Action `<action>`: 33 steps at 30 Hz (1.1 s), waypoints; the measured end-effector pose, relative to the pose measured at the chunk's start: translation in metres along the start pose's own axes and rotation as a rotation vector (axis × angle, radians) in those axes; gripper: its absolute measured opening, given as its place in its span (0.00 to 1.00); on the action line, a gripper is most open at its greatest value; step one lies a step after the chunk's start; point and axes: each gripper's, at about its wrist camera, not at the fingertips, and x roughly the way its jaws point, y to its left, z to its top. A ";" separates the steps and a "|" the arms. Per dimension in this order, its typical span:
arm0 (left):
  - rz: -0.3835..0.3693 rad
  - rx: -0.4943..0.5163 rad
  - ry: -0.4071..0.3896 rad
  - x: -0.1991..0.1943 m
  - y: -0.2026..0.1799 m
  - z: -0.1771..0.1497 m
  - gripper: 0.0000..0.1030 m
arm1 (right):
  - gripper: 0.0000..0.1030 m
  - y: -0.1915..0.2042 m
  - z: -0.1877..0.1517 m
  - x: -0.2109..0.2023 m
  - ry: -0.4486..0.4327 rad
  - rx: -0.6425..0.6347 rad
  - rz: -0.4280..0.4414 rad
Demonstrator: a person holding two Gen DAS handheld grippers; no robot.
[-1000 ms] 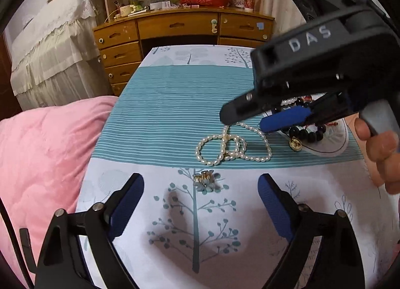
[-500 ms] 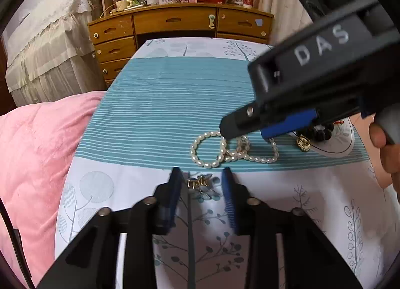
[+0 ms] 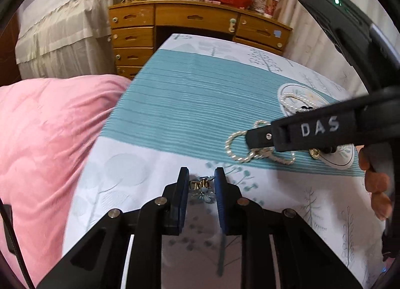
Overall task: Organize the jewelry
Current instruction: 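Grasp the silver flower brooch with the left tool while the right tool grasps the pearl necklace, then carry the brooch and pearl necklace into the peach box and release both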
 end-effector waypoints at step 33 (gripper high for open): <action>-0.023 -0.026 0.035 -0.056 0.004 0.006 0.18 | 0.09 0.020 -0.030 -0.109 -0.295 -0.188 0.093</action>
